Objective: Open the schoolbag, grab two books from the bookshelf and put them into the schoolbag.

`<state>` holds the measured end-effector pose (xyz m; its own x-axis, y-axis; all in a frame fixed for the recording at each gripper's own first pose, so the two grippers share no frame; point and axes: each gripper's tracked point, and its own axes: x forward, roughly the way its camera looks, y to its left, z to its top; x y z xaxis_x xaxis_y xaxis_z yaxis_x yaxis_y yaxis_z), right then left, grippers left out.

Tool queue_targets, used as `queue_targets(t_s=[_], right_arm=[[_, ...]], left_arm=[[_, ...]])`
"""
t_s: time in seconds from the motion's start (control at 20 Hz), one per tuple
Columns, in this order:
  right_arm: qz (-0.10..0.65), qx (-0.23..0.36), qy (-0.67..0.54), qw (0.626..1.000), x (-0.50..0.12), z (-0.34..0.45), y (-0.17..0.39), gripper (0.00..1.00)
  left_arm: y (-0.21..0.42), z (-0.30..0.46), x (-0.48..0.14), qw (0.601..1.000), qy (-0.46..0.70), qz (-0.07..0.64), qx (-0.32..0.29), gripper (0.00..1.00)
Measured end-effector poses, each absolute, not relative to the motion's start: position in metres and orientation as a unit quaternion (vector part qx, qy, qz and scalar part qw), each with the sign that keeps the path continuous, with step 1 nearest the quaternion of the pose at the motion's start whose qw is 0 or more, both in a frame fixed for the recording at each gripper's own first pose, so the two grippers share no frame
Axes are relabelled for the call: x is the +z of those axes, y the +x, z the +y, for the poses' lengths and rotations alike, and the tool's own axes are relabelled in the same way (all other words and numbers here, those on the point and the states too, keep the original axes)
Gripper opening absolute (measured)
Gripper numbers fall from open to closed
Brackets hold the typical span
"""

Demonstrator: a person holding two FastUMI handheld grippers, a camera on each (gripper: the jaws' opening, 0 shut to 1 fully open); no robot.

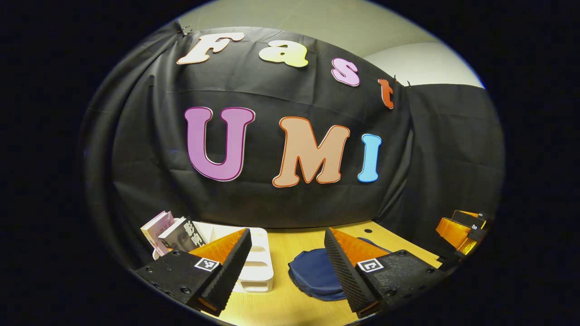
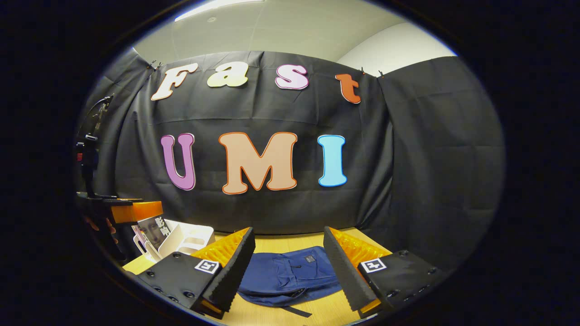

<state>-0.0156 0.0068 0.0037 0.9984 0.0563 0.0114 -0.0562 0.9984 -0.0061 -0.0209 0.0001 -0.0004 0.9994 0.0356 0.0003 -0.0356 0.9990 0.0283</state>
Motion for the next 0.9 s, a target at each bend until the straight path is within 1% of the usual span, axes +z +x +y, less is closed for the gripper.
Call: queue_targets(t_s=[0.2, 0.25, 0.3, 0.5, 0.55, 0.6, 0.7, 0.8, 0.85, 0.9], right_arm=[[-0.003, 0.027, -0.011, 1.0, 0.001, 0.008, -0.015, 0.97], [-0.002, 0.027, -0.013, 1.0, 0.0, 0.009, -0.015, 0.97], [0.0, 0.026, -0.015, 1.0, -0.002, 0.01, -0.014, 0.97], [0.008, 0.021, -0.035, 0.999, -0.012, 0.014, -0.006, 0.96], [0.008, 0.019, -0.044, 0.999, -0.014, 0.016, -0.005, 0.96], [0.008, 0.015, -0.054, 0.998, -0.018, 0.016, -0.004, 0.97], [0.012, 0.005, -0.077, 0.997, -0.029, 0.015, 0.001, 0.99], [0.011, -0.002, -0.097, 0.995, -0.039, 0.016, 0.005, 1.0], [0.011, -0.005, -0.106, 0.994, -0.045, 0.016, 0.008, 0.97], [0.011, -0.01, -0.115, 0.993, -0.051, 0.015, 0.01, 0.98]], left_arm=[[-0.022, 0.002, 0.0, 1.0, 0.012, 0.003, 0.019, 0.92], [-0.023, 0.003, 0.0, 1.0, 0.012, 0.004, 0.02, 0.94], [-0.021, 0.005, 0.0, 1.0, 0.013, 0.004, 0.02, 0.92], [-0.025, 0.017, 0.001, 1.0, 0.011, 0.001, 0.028, 0.92], [-0.026, 0.021, 0.001, 0.999, 0.008, -0.001, 0.031, 0.94], [-0.027, 0.025, 0.002, 0.999, 0.006, -0.004, 0.035, 0.92], [-0.029, 0.037, 0.004, 0.999, 0.008, -0.005, 0.048, 0.94], [-0.034, 0.052, 0.005, 0.998, 0.01, -0.008, 0.064, 0.94], [-0.036, 0.059, 0.007, 0.997, 0.011, -0.01, 0.072, 0.94], [-0.041, 0.067, 0.006, 0.997, 0.013, -0.009, 0.081, 0.92]])
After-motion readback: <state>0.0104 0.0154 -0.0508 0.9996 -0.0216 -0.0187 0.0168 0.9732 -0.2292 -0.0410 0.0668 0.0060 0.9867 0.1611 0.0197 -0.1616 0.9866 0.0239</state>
